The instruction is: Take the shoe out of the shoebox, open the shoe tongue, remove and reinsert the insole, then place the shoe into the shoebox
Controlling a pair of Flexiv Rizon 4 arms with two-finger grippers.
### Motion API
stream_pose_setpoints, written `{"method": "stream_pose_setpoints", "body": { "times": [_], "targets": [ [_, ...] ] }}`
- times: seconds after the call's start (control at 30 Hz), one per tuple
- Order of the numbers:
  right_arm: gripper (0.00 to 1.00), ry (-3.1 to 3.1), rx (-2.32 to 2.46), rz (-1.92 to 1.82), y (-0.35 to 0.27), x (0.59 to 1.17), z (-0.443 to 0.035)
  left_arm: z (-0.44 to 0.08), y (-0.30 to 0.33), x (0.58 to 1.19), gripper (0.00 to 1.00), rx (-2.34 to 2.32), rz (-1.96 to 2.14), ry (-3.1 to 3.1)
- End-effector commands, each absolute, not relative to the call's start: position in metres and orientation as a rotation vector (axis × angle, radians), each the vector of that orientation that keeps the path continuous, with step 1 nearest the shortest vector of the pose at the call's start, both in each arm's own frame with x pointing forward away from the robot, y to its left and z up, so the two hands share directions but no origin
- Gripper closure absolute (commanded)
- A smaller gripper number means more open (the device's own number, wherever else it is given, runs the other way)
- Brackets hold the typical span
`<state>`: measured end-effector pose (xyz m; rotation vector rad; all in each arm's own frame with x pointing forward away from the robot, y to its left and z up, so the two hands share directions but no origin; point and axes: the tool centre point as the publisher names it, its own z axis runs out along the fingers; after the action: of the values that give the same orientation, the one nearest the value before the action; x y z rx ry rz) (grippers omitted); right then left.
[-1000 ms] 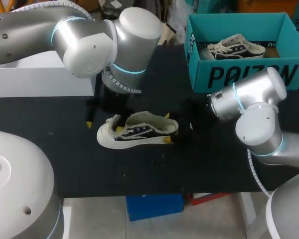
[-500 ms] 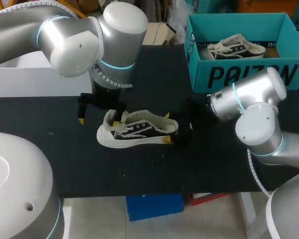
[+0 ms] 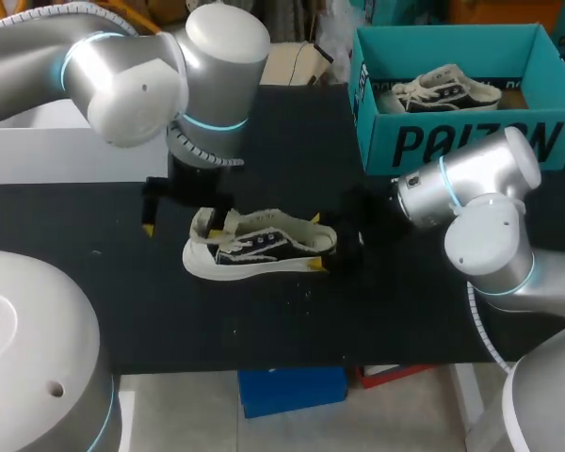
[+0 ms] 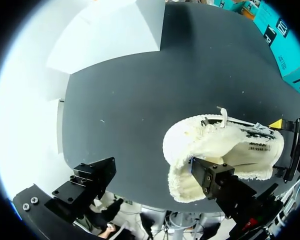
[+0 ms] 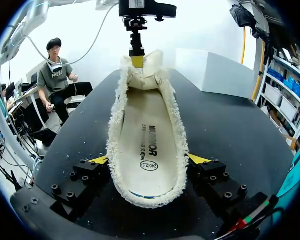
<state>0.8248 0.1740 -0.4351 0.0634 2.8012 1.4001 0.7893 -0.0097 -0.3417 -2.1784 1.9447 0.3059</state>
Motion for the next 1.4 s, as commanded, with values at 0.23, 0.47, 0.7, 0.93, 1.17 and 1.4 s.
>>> {"method": "stream_pose_setpoints", "body": {
  "times": [0.23, 0.47, 0.7, 0.93, 1.17, 1.4],
  "targets": [
    [1.00, 2.803, 0.068, 1.396, 0.175, 0.826, -0.441, -0.280, -0.022, 0.792, 0.67, -1.884, 0.060, 2.207],
    [1.00, 2.803, 0.068, 1.396, 0.175, 0.826, -0.441, -0.250, -0.049, 0.807, 1.00, -1.186, -0.211, 2.832],
    [1.00, 2.803, 0.068, 1.396, 0.175, 0.826, -0.441, -0.254, -0.079, 0.815, 1.00, -0.303, -0.388, 3.331],
    [1.00, 2.803, 0.068, 1.396, 0.175, 0.826, -0.441, -0.259, -0.093, 0.830, 1.00, -0.017, -0.538, 3.460],
    [1.00, 2.803, 0.068, 1.396, 0.175, 0.826, -0.441, -0.259, -0.093, 0.830, 1.00, 0.128, -0.575, 3.491],
    [1.00, 2.803, 0.068, 1.396, 0.175, 0.826, -0.441, -0.262, -0.093, 0.830, 1.00, 0.219, -0.606, 3.522]
  ]
}}
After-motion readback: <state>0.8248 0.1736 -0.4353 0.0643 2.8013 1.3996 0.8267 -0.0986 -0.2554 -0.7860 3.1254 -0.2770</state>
